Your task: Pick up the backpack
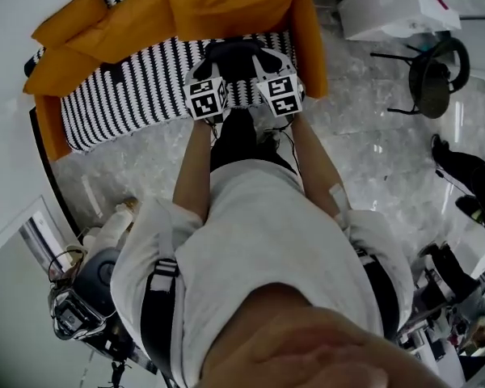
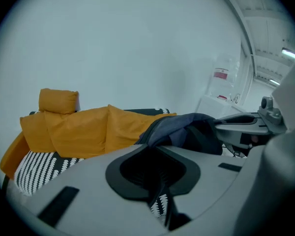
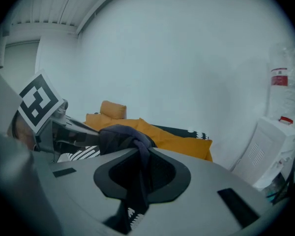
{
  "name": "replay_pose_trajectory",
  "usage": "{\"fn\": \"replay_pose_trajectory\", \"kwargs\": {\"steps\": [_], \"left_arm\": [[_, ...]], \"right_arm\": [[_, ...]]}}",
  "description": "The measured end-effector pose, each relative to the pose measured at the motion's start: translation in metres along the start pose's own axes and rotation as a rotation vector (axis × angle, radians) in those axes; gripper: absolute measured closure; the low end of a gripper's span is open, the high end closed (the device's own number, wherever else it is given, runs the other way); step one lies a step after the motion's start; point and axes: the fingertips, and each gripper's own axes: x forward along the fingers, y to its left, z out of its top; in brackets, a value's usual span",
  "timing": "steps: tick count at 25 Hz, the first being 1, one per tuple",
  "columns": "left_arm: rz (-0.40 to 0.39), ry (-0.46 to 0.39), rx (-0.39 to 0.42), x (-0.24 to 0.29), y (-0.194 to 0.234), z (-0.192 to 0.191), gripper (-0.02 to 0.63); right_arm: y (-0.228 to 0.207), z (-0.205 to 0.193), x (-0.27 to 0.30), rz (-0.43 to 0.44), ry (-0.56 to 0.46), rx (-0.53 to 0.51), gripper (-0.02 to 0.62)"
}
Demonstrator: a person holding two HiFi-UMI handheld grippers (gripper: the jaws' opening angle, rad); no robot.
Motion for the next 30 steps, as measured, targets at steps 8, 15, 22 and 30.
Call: {"fn": "replay_pose_trajectory", "kwargs": {"steps": [8, 15, 22, 30], "left_arm": [[-0.010, -0.064, 0.017, -0.040, -0.028, 0.024, 0.563], [-0.028, -0.178, 0.028, -0.084, -0.048, 0.038, 0.563], [-0.040, -0.303, 0.075, -0.149, -0.077, 0.065, 0.565], [-0.028, -0.369, 0.090, -0.196, -0.098, 0.061, 0.571]], "right_arm": [[-0.004, 0.021, -0.044, -0.025, -0.063, -0.005, 0.529], [0.002, 0.047, -0.090, -0.048, -0.151, -0.035, 0.529], [0.011, 0.078, -0.154, -0.045, -0.279, 0.020, 0.529], [0.033, 0.085, -0.210, -0.083, -0.351, 0.019, 0.531]]}}
